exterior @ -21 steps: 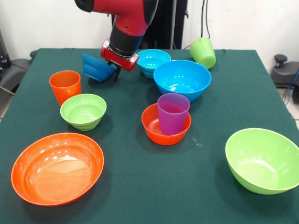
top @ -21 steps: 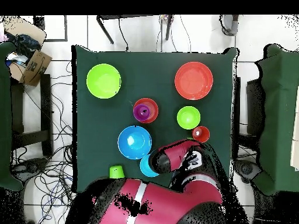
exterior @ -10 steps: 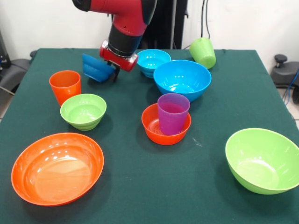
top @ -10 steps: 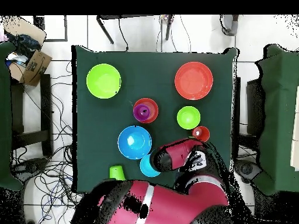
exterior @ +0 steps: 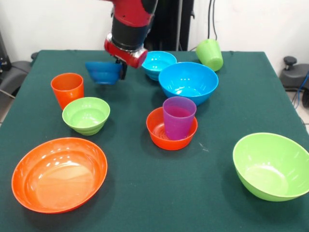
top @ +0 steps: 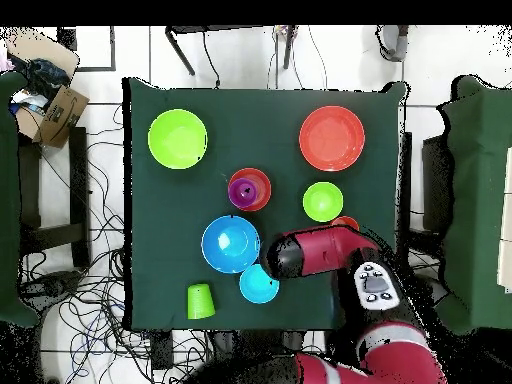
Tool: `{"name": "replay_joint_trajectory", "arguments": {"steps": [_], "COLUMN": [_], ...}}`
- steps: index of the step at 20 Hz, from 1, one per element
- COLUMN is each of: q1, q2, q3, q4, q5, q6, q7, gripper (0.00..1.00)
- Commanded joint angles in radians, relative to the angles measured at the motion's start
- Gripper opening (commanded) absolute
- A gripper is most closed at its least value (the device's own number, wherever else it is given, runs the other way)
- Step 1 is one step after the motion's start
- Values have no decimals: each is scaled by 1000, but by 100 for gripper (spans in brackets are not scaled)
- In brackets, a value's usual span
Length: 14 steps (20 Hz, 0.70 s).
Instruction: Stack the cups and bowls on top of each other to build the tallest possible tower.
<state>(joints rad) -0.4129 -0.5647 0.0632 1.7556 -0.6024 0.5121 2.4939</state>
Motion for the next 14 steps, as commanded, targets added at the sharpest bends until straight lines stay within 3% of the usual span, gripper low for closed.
{"name": "replay_joint_trajectory", "arguments": {"steps": [1, 11, 14], "q1": [-105, -127, -110], "q2": [-227, -262, -269], "q3": [357, 469, 467], "q4": [60, -164, -231], "q5": [183, 268, 300], "q6": [330, 709, 813], "q7": [-422, -508, -453], "gripper": [0, 0, 0]}}
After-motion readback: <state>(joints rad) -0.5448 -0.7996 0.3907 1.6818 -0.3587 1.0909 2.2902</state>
